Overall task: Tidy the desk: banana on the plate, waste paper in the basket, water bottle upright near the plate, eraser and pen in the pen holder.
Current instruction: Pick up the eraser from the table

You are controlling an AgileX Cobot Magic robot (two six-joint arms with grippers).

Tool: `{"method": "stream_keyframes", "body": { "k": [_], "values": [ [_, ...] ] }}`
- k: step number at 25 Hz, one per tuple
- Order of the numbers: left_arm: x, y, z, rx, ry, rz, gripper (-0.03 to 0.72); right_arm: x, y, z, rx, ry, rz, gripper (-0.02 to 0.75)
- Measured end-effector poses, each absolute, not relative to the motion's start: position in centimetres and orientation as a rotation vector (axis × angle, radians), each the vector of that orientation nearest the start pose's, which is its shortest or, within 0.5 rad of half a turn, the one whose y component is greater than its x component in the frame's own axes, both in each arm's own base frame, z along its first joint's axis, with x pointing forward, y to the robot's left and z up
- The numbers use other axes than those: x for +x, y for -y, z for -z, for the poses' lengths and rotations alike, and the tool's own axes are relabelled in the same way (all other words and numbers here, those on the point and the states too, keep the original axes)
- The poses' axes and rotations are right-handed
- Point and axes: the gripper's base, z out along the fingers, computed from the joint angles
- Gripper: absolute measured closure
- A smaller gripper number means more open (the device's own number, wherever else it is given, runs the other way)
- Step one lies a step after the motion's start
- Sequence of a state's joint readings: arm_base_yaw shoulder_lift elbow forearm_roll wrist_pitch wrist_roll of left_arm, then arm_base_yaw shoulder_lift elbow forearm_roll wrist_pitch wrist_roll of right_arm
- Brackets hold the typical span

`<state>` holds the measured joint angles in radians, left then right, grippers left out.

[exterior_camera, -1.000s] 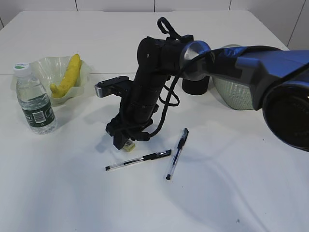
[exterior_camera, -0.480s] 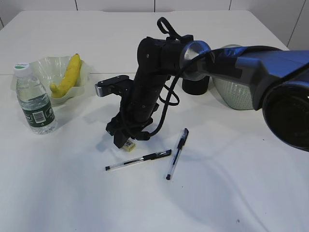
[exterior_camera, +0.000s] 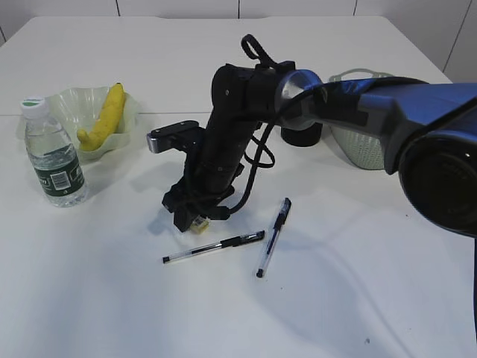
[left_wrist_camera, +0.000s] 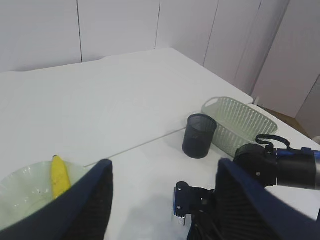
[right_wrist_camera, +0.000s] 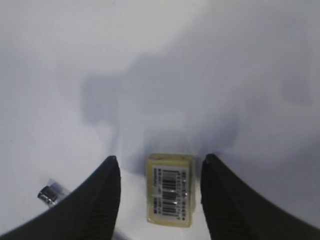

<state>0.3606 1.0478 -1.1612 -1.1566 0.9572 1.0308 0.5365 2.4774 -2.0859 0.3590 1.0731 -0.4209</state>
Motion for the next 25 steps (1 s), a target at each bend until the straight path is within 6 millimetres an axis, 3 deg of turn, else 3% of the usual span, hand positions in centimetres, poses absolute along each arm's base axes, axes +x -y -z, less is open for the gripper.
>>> {"method": "stream_keyframes", "body": {
  "k": [25],
  "values": [
    [20.27,-0.35,-43.95,0.341,-1.772,0.462,0.237,42.78,-28.10,-12.61,-1.211,-2.685,-0.410,0.347]
  ]
}}
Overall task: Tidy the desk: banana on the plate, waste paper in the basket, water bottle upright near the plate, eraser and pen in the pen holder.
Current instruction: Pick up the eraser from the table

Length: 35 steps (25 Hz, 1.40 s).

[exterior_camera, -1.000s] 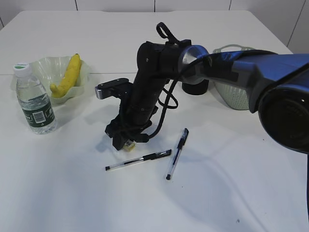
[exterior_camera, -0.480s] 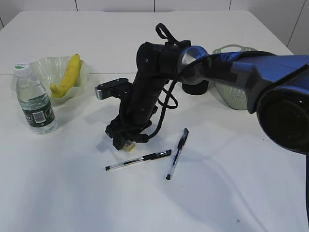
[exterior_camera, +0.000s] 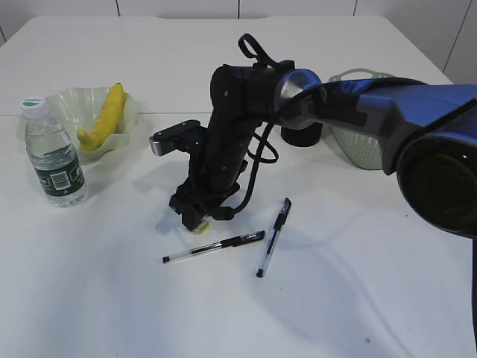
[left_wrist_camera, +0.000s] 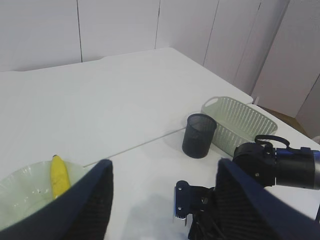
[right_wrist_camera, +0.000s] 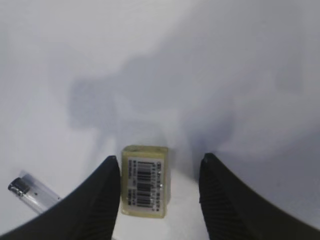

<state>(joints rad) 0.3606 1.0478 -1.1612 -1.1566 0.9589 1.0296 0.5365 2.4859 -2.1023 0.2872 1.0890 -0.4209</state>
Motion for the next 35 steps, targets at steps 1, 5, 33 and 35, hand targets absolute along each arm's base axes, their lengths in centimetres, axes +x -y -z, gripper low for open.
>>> {"method": "stream_keyframes", "body": {
  "k": [1,5,33,35],
  "values": [
    [20.27,-0.35,-43.95,0.341,-1.772,0.462,0.237,42.77,-28.08,-12.60,-1.213,-2.686,-0.407,0.347],
    [20.27,-0.35,-43.94,0.342,-1.772,0.462,0.237,42.87,-27.85,-12.55,-1.232,-2.683,-0.364,0.347],
    [20.24,-0.31,-43.91,0.347,-1.775,0.465,0.238,43.00,-27.36,-12.48,-1.298,-2.671,-0.276,0.530],
    [20.24,-0.31,-43.91,0.347,-1.775,0.465,0.238,43.00,-27.36,-12.48,-1.298,-2.671,-0.276,0.550]
  ]
}}
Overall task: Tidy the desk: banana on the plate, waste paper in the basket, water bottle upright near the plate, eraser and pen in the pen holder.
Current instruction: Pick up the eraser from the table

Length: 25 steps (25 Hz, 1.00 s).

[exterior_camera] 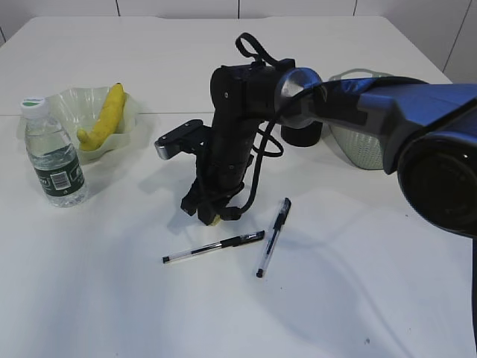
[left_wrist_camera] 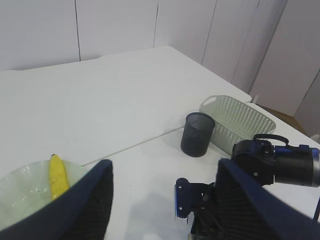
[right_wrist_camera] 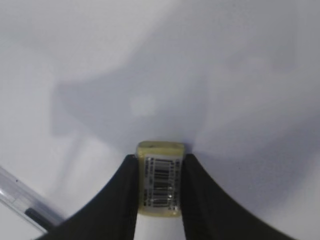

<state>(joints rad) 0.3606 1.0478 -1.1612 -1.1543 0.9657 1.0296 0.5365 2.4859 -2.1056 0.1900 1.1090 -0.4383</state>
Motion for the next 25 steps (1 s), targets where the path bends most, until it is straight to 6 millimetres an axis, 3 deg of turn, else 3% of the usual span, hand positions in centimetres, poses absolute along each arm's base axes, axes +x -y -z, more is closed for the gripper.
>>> {"method": "stream_keyframes", "body": {
  "k": [14,25],
  "values": [
    [20.2,-0.3,-43.9,0.346,-1.776,0.466,0.238,42.8,-27.3,-13.1,-1.338,-2.713,-0.279,0.589],
    [20.2,-0.3,-43.9,0.345,-1.776,0.467,0.238,44.4,-28.3,-18.7,-1.232,-2.561,-0.298,0.591]
  ]
}}
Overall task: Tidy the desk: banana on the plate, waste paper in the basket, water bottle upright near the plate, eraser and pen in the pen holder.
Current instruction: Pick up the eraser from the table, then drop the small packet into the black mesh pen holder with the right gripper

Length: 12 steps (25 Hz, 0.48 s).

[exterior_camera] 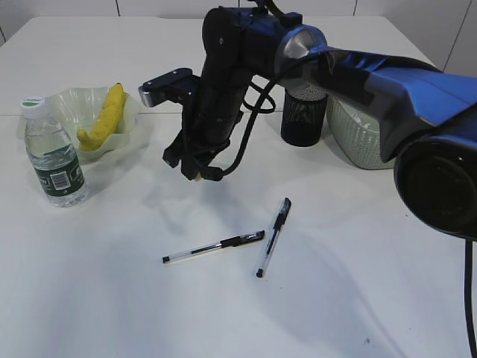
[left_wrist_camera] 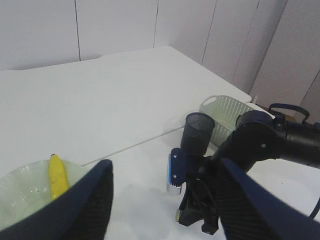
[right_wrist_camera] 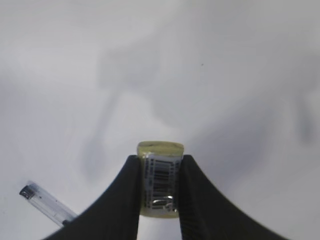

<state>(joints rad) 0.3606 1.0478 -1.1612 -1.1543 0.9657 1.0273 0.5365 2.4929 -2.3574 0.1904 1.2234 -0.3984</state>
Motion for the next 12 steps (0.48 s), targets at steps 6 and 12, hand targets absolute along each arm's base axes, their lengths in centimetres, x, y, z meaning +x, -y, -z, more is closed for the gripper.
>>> {"method": "stream_keyframes", "body": {
  "k": [6,12],
  "values": [
    [20.2,-0.3,-43.9,0.345,-1.776,0.467,0.238,44.8,-28.5,-20.9,-1.204,-2.496,-0.303,0.591],
    [20.2,-0.3,-43.9,0.345,-1.776,0.467,0.238,45.0,-28.6,-22.2,-1.192,-2.459,-0.297,0.591]
  ]
}}
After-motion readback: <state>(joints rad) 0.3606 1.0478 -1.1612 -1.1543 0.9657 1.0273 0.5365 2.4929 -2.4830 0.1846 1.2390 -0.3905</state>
